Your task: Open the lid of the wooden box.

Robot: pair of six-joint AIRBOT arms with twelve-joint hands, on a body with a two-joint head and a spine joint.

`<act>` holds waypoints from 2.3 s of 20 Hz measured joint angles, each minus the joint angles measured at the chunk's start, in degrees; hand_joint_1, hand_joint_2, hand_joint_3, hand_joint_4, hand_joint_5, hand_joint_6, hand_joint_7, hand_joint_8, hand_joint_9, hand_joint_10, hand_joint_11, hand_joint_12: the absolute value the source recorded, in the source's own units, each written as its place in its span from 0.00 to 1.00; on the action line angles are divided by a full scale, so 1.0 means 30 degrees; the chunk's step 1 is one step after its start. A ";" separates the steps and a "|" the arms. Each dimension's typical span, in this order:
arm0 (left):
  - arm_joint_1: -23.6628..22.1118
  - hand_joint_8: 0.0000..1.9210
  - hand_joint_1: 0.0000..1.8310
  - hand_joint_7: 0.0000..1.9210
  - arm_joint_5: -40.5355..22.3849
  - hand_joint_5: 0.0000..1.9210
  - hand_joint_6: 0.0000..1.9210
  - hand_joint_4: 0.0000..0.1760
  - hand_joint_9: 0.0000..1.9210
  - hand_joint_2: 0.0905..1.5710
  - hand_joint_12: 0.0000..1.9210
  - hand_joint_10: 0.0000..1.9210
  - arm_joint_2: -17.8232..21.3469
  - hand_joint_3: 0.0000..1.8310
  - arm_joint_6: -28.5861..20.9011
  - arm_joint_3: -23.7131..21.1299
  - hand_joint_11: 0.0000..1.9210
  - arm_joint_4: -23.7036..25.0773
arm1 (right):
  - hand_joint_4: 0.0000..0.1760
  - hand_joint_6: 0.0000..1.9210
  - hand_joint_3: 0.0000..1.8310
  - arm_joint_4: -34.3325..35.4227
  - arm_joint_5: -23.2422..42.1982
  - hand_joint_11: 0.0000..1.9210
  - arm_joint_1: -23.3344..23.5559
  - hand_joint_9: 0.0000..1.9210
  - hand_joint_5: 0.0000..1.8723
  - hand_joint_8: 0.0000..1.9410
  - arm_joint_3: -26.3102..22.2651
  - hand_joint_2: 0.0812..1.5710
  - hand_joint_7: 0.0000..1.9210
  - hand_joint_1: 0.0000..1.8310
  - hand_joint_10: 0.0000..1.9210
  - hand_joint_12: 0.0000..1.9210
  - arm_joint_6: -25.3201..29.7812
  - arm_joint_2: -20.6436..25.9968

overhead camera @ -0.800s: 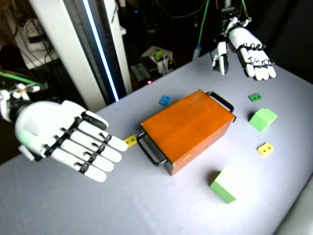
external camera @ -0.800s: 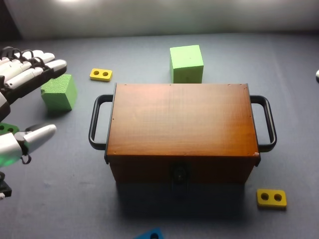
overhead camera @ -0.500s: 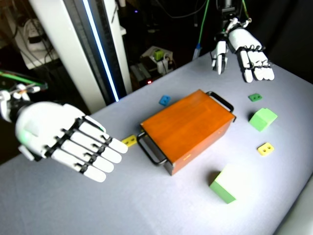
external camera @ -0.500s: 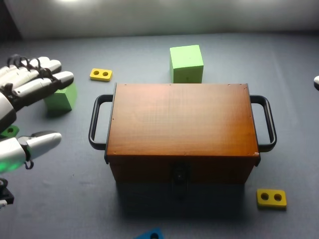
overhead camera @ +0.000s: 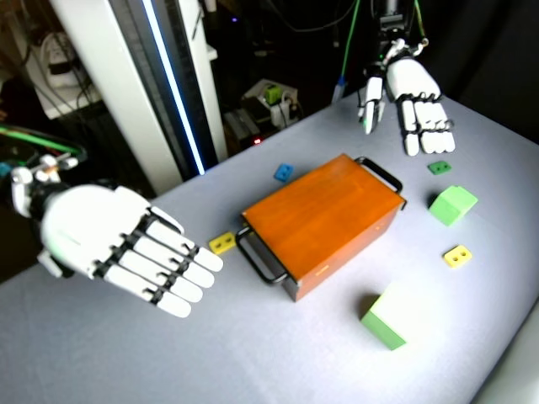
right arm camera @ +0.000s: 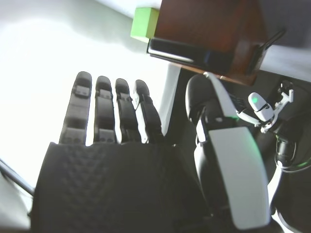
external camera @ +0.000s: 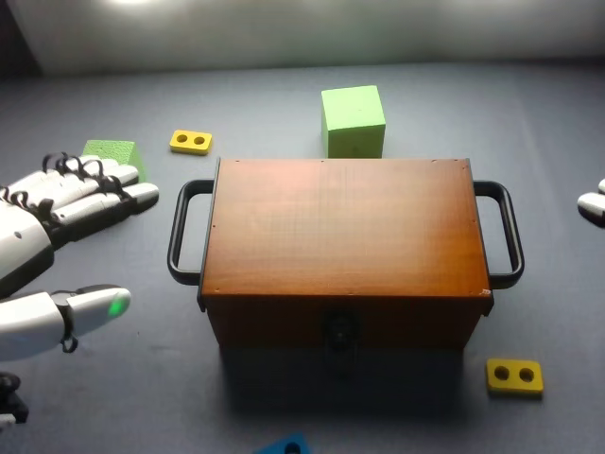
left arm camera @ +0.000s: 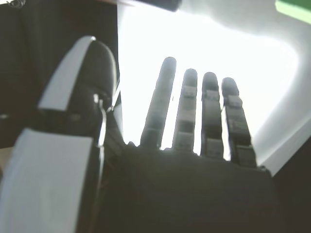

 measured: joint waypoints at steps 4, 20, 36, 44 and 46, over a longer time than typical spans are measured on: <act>0.0000 0.00 0.16 0.04 0.1005 0.07 0.00 0.00 0.00 0.87 0.00 0.00 -0.0131 0.00 -0.0284 0.0197 0.00 0.0175 | 0.00 0.00 0.00 -0.0328 -0.1195 0.00 0.0597 0.00 0.05 0.00 0.0328 0.87 0.00 0.31 0.00 0.00 0.0000 -0.0379; -0.0131 0.00 0.11 0.00 0.2994 0.04 0.00 0.00 0.00 0.89 0.00 0.00 -0.1078 0.00 -0.0969 0.0947 0.00 0.0976 | 0.00 0.00 0.00 -0.1209 -0.4911 0.00 0.2841 0.00 0.04 0.00 0.1902 0.88 0.00 0.32 0.00 0.23 -0.0007 -0.2113; -0.0976 0.00 0.06 0.00 0.3679 0.03 0.00 0.00 0.00 0.91 0.00 0.00 -0.1843 0.00 -0.2004 0.1304 0.00 0.2616 | 0.00 0.00 0.00 -0.1960 -0.6535 0.00 0.3971 0.00 0.03 0.00 0.2463 0.87 0.00 0.31 0.00 0.00 -0.0007 -0.2892; -0.0984 0.00 0.06 0.00 0.2302 0.05 0.00 0.00 0.00 0.91 0.00 0.00 -0.1049 0.00 -0.1836 0.0838 0.00 0.2790 | 0.00 0.01 0.00 -0.2055 -0.5282 0.00 0.3971 0.01 0.04 0.00 0.1872 0.87 0.00 0.31 0.00 0.00 -0.0029 -0.2237; -0.0998 0.00 0.12 0.00 0.1945 0.05 0.00 0.00 0.00 0.90 0.00 0.00 -0.0831 0.00 -0.1574 0.0750 0.00 0.2732 | 0.00 0.01 0.00 -0.2106 -0.4830 0.00 0.3971 0.01 0.05 0.00 0.1843 0.87 0.00 0.31 0.01 0.00 -0.0036 -0.2215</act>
